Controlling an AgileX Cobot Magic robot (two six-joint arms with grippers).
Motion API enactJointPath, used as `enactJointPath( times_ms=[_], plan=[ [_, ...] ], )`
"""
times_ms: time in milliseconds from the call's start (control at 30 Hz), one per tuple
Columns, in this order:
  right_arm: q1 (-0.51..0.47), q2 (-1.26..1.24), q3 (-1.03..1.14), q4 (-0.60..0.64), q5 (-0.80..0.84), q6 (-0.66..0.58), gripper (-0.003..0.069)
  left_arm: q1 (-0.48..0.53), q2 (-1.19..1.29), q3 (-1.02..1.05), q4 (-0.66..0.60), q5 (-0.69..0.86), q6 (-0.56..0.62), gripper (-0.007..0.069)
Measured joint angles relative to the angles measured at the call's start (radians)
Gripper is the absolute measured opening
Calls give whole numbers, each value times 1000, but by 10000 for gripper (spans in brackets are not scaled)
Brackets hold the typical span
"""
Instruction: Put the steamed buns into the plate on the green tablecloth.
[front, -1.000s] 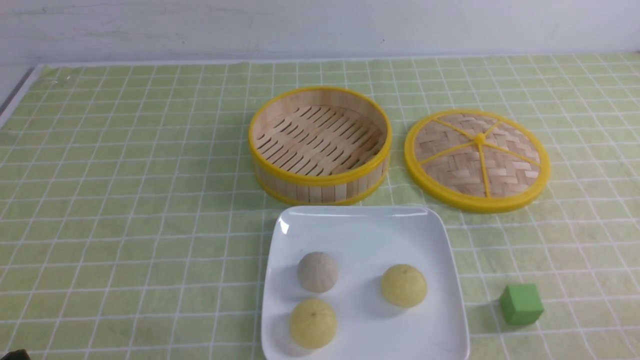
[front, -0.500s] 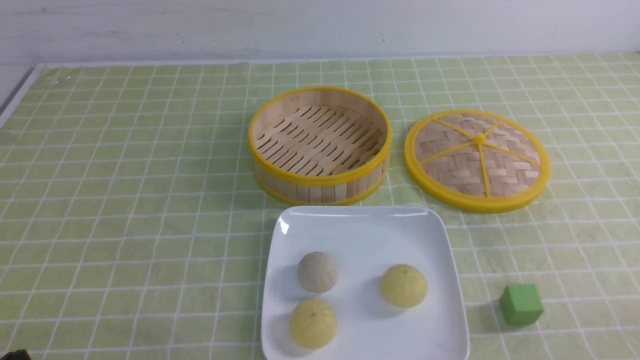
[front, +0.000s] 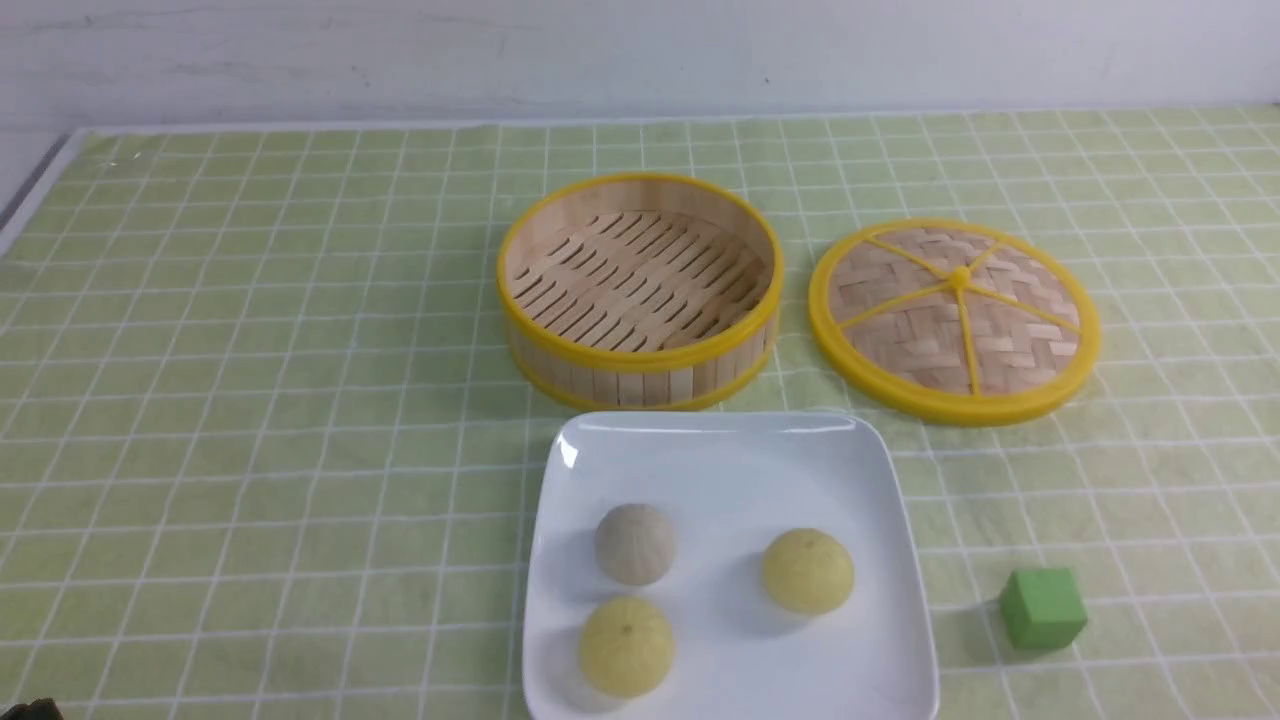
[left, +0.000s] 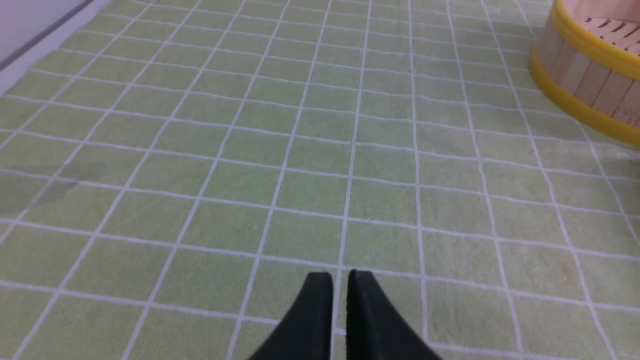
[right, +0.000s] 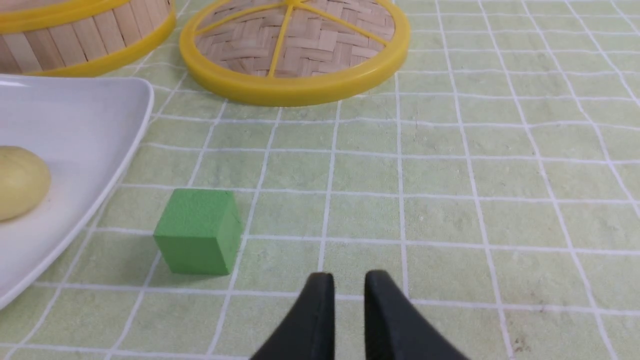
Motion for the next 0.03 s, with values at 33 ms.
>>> enactJointPath(
  times_ms=[33],
  plan=[
    [0,0,0,0,0,0,119,0,0,0,0,0,0,73]
  ],
)
